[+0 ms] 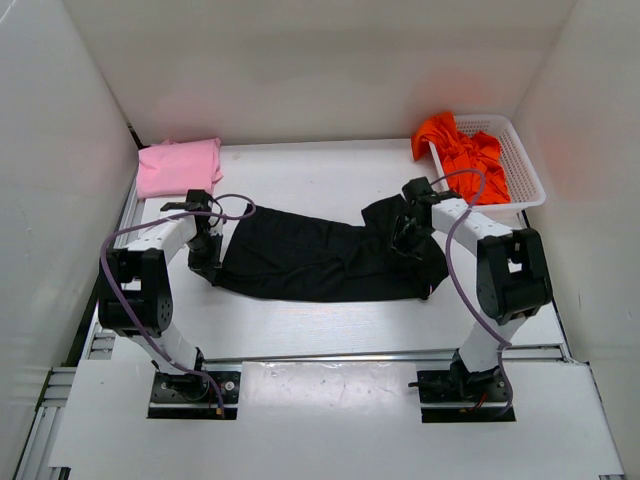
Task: Fold and stack the t-shirts
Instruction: Flatten out the tshirt
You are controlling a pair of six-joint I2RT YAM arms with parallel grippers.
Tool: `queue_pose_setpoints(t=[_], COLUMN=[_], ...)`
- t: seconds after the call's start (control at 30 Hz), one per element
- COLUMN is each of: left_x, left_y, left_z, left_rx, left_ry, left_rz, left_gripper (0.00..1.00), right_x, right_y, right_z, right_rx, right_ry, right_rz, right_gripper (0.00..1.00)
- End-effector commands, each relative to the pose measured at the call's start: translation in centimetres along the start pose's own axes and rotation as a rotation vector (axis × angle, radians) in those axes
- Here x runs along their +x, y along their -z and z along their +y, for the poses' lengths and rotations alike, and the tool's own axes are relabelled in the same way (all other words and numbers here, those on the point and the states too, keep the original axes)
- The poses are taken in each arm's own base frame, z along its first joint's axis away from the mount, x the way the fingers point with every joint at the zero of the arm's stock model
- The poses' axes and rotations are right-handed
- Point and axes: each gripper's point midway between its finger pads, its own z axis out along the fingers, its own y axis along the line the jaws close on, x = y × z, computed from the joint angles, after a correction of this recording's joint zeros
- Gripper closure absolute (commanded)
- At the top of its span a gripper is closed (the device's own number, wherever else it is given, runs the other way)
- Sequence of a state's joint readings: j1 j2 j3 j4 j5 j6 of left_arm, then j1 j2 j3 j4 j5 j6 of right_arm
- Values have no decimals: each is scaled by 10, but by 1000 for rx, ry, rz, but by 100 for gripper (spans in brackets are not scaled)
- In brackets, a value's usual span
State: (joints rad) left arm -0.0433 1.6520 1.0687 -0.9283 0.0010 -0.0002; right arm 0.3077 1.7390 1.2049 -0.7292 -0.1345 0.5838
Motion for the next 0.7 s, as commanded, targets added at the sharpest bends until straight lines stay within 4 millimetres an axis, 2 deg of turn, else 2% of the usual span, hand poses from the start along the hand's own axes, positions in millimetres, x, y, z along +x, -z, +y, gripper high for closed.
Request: queue_pose_setpoints(t=[0.0,0.17,0.27,0.33,0.43,0.57,0.67], left_x=[-8,-8,-8,-8,-5,-5,-5], left_y=[12,12,12,12,10,10,10], left_z=[-6,-6,-6,-8,-8,-8,-6], left_rx=[26,26,26,35,35,35,26], left_ry=[-7,-7,-7,-7,-7,-7,-7], left_rz=[-71,-71,-71,-71,-62,-62,-62], left_gripper=[90,90,90,90,90,90,90], right_x=[5,4,6,2,0,-14,-20], right_y=[-6,-9,-13,-16,-23,-27,-27], right_z=[-8,-12,-17,-11,-11,-6,-3], right_rx=[28,49,60,30,28,28,22], right_ry=[-41,-52,-73,-59,-59,-43,-32], right_rz=[19,16,28,25,22,3,-6], right_gripper=[57,41,39,39,50,55,63])
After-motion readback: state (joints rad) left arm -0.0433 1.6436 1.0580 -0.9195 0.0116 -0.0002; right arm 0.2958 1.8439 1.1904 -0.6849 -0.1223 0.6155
